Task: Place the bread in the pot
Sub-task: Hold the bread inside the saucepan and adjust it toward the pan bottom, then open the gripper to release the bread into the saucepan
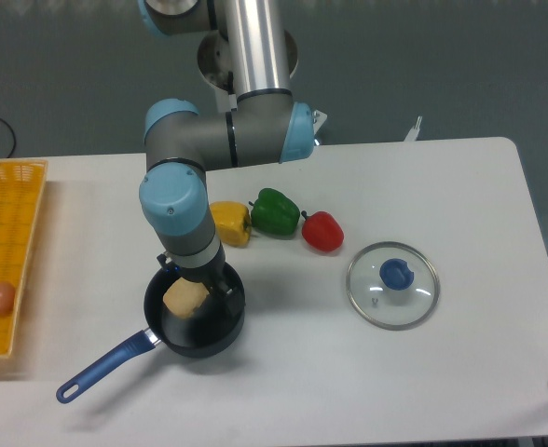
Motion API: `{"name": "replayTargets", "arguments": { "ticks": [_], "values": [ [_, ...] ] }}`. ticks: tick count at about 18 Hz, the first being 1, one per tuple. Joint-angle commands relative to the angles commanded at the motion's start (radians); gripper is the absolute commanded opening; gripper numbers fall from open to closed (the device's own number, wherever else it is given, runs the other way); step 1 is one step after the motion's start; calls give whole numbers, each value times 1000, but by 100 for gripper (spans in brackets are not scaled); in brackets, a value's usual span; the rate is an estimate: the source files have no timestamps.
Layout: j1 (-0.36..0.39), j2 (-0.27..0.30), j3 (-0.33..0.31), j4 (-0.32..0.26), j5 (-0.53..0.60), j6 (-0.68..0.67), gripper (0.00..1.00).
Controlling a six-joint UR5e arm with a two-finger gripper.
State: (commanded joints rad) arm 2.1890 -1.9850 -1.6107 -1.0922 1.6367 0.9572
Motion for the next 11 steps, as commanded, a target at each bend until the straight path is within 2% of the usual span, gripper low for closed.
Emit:
{"name": "replayTargets", "arguments": {
  "ticks": [11],
  "values": [
    [0,-9,26,3,15,5,100]
  ]
}}
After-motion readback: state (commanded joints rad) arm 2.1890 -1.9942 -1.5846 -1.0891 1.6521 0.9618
